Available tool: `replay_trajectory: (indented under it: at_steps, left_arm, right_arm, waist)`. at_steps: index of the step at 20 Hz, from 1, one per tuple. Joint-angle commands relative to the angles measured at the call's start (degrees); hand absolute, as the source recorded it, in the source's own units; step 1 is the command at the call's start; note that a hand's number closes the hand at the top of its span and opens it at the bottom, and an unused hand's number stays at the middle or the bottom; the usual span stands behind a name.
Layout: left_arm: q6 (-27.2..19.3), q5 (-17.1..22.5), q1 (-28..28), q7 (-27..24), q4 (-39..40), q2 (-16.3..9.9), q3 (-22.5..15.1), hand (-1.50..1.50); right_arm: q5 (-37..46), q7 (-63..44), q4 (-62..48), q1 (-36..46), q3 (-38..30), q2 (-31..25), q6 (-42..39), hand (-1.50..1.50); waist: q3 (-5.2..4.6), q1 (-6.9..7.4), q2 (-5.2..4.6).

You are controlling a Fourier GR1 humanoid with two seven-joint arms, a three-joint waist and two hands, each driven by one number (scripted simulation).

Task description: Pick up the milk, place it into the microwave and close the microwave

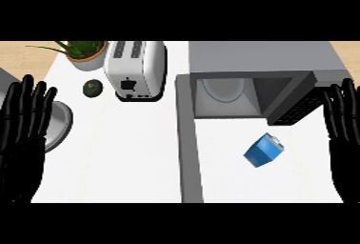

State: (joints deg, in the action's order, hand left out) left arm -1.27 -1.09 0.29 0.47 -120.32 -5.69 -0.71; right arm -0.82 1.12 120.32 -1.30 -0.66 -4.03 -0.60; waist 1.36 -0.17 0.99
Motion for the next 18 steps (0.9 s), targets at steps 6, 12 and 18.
replay_trajectory:
  at_steps: [6,12,18]
  left_arm:
    - [5.4,4.0,-1.2,-4.6,4.3,-3.0,3.5,-1.5]
    - [2.0,4.7,6.3,1.0,1.5,5.1,-4.7,-1.5]
    - [-4.4,1.2,8.1,-1.1,2.1,5.6,-12.0,-1.5]
  right_arm:
    - [-7.6,-1.2,8.0,-6.1,-0.3,-4.7,-9.7,-1.5]
    - [-18.3,-1.7,8.5,-16.8,-2.6,-7.0,-17.7,-1.5]
    - [-14.3,7.1,5.0,-26.0,-3.9,-5.7,-23.7,-1.5]
  waist:
    - [-1.39,-0.12,-0.92]
    - [-1.34,-0.2,-0.82]
    - [-1.34,-0.14,-0.86]
